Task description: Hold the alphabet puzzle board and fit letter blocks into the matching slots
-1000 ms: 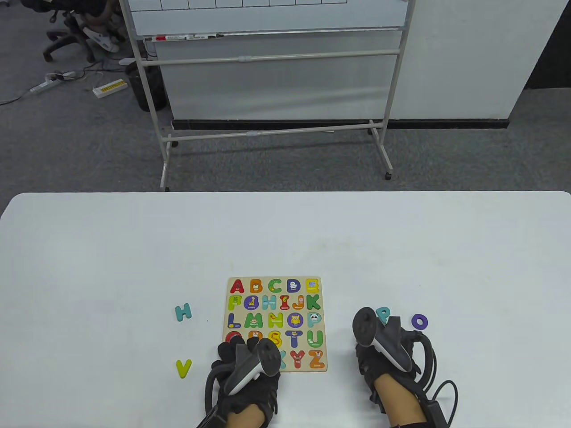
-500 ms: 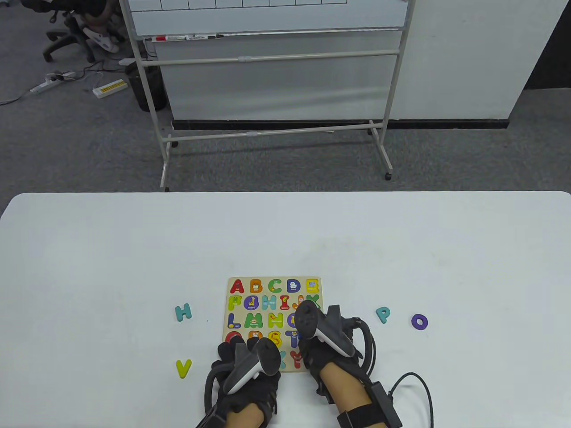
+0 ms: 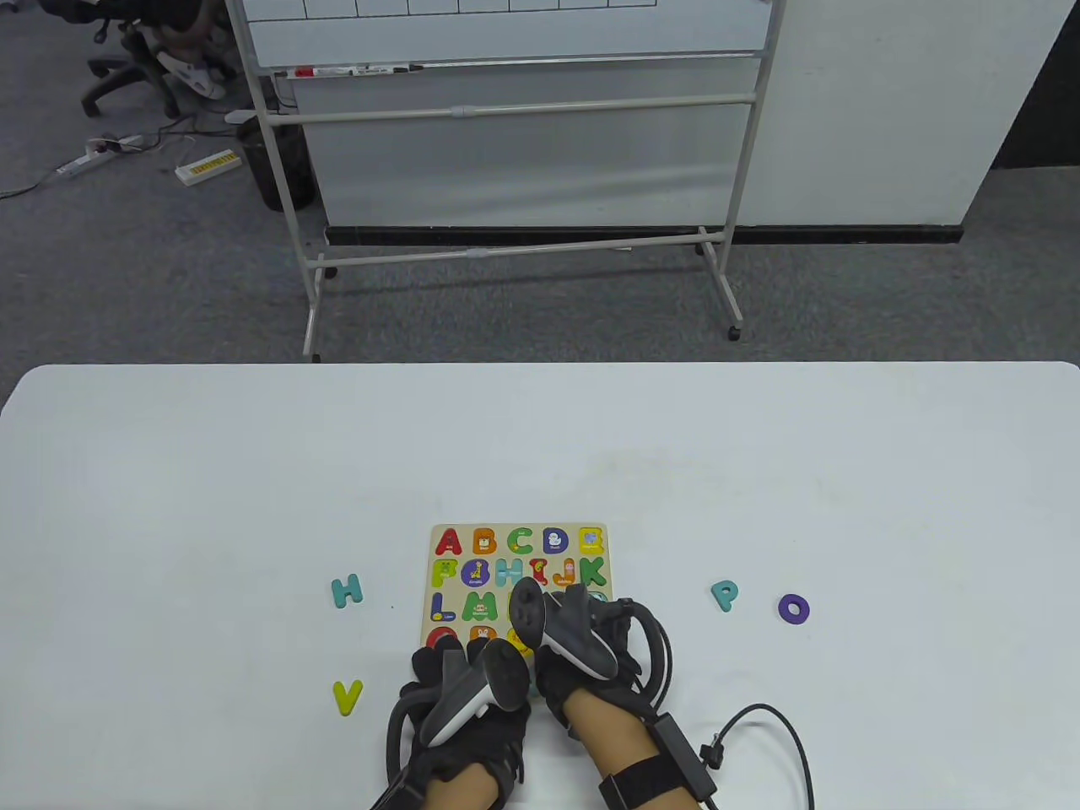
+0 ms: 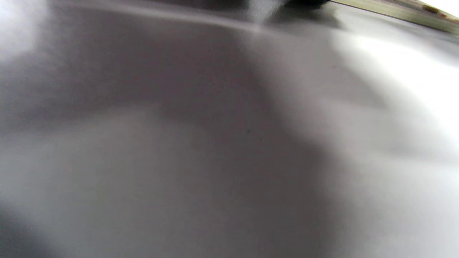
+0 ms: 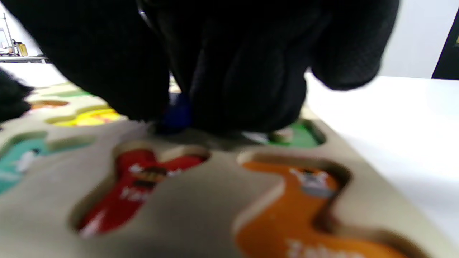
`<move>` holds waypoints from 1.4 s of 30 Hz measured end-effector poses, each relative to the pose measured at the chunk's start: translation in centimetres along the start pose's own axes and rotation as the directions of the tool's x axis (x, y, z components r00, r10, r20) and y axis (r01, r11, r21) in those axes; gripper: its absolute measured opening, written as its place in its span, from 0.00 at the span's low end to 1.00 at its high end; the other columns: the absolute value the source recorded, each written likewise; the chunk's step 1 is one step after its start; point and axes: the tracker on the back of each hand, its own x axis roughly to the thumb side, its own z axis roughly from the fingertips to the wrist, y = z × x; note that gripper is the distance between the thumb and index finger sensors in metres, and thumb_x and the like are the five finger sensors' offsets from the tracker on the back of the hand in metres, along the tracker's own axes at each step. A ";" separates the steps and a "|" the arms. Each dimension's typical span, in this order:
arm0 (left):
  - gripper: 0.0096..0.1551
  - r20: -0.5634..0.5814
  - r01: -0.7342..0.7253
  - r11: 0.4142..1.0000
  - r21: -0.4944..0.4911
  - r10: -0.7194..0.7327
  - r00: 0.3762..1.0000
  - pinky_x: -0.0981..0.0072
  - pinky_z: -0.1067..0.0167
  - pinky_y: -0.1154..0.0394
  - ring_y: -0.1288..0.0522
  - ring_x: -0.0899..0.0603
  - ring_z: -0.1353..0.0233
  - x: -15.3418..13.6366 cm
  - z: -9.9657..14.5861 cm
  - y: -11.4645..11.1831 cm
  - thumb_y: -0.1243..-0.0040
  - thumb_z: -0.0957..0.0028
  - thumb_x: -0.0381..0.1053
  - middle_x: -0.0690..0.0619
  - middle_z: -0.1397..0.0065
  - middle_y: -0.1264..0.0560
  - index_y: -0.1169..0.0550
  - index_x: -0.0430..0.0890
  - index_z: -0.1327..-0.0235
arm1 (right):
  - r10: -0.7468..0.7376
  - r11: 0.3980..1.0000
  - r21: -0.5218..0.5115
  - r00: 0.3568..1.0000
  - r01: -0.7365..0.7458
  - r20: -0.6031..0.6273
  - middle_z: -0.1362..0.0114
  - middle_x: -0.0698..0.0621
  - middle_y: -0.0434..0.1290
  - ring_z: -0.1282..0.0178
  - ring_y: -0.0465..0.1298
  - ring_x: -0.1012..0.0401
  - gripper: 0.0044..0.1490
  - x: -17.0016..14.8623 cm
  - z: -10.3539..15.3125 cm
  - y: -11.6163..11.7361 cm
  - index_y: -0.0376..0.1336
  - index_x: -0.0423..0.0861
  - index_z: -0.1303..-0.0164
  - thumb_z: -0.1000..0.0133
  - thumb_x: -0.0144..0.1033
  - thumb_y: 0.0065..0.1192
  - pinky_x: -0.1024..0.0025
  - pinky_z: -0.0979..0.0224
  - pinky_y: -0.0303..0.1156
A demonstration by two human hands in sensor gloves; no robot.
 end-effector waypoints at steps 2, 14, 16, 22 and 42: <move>0.51 0.001 -0.002 1.000 0.000 0.002 1.000 0.23 0.36 0.62 0.72 0.17 0.27 0.0 0.0 0.0 0.63 0.45 0.61 0.25 0.25 0.72 0.67 0.35 0.26 | -0.002 1.000 -0.011 1.000 0.002 -0.009 0.48 0.46 0.86 0.59 0.88 0.55 0.38 0.0 0.1 0.0 0.74 0.40 0.39 0.56 0.47 0.80 0.46 0.40 0.77; 0.51 0.001 -0.003 1.000 0.000 0.003 1.000 0.23 0.36 0.62 0.72 0.17 0.27 0.0 0.0 0.0 0.63 0.45 0.61 0.25 0.25 0.72 0.67 0.35 0.26 | -0.018 0.998 -0.066 0.999 0.015 -0.035 0.53 0.48 0.88 0.62 0.89 0.57 0.34 -0.4 0.1 -0.1 0.76 0.42 0.43 0.56 0.48 0.80 0.50 0.44 0.80; 0.51 0.002 -0.005 1.000 0.001 0.005 1.000 0.23 0.37 0.62 0.72 0.17 0.27 -0.1 0.0 0.0 0.63 0.45 0.61 0.25 0.25 0.72 0.67 0.36 0.26 | -0.005 0.997 -0.079 0.999 0.002 -0.036 0.53 0.49 0.88 0.63 0.89 0.57 0.33 -0.3 0.1 -0.1 0.77 0.42 0.45 0.56 0.48 0.79 0.50 0.44 0.80; 0.51 0.001 -0.006 1.000 0.000 0.006 1.000 0.23 0.37 0.62 0.72 0.17 0.27 -0.1 0.0 0.0 0.63 0.45 0.61 0.25 0.25 0.72 0.67 0.36 0.26 | 0.000 0.998 -0.056 0.999 -0.002 -0.042 0.54 0.49 0.88 0.64 0.90 0.58 0.33 -0.3 -0.2 -0.2 0.76 0.41 0.45 0.56 0.48 0.79 0.50 0.45 0.80; 0.51 0.000 -0.007 1.000 -0.002 0.007 1.000 0.23 0.37 0.62 0.72 0.17 0.27 0.0 0.0 -0.1 0.63 0.45 0.61 0.25 0.25 0.73 0.67 0.36 0.26 | -0.010 0.999 -0.051 0.999 0.012 0.036 0.57 0.50 0.88 0.66 0.90 0.59 0.30 -0.8 -0.3 -0.4 0.78 0.44 0.47 0.55 0.48 0.79 0.53 0.45 0.81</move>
